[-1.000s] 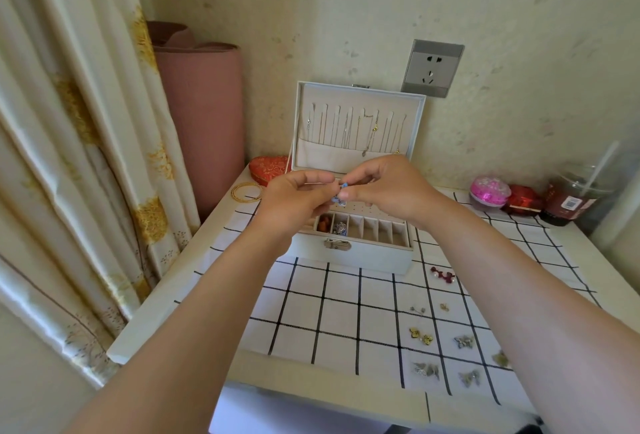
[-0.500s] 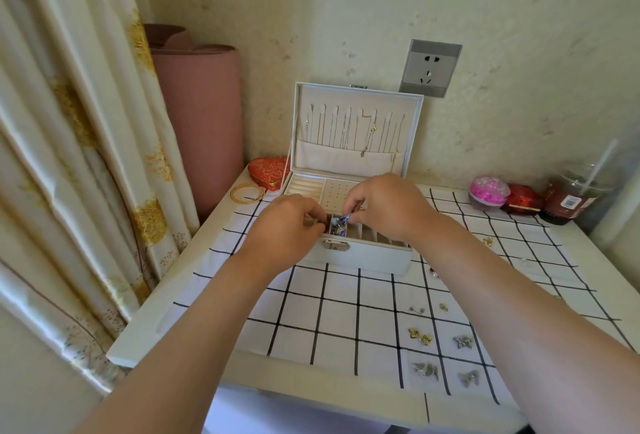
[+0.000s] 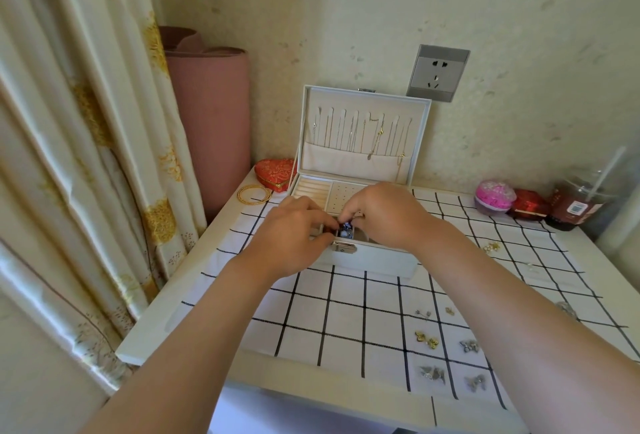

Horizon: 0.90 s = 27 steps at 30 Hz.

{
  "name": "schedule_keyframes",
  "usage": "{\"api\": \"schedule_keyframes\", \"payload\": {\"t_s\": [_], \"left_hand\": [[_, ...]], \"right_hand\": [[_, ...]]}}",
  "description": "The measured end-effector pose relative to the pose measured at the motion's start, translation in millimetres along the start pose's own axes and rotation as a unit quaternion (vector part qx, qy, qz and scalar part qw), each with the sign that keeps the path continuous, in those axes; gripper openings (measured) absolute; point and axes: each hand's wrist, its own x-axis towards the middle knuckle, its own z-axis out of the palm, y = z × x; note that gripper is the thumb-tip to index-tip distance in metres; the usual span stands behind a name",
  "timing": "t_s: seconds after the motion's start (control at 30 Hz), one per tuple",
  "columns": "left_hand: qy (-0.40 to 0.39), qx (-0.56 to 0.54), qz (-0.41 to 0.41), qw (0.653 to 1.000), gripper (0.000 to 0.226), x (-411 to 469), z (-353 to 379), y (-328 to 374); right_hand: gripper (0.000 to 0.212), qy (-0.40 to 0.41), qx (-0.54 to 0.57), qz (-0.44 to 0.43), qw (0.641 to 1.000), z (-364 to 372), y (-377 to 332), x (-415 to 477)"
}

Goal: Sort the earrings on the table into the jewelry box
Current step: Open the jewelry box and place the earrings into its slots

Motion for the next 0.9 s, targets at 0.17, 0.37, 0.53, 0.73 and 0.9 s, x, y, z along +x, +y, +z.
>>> {"api": "schedule_keyframes", "payload": {"t_s": [0.17, 0.37, 0.53, 0.73, 0.9], "left_hand": [[0.004, -0.005, 0.024, 1.000, 0.034, -1, 4, 1], [-0.014, 0.007, 0.025, 1.000, 0.030, 3, 5, 6], [0.010, -0.018, 0.016, 1.000, 0.028, 3, 4, 5], [0.000, 0.003, 0.026, 1.000, 0.032, 1, 9, 8], [0.024, -0.053, -0.010, 0.998, 0.027, 6, 7, 8]], "right_hand": [[0.035, -0.004, 0.044, 0.040, 0.998, 4, 10, -1], [0.040, -0.033, 0.097, 0.076, 0.992, 4, 11, 0], [0.036, -0.013, 0.084, 0.051, 0.995, 3, 10, -4], [0.031, 0.059, 0.103, 0.052, 0.992, 6, 20, -9], [0.031, 0.011, 0.069, 0.042, 0.997, 11, 13, -6]]}}
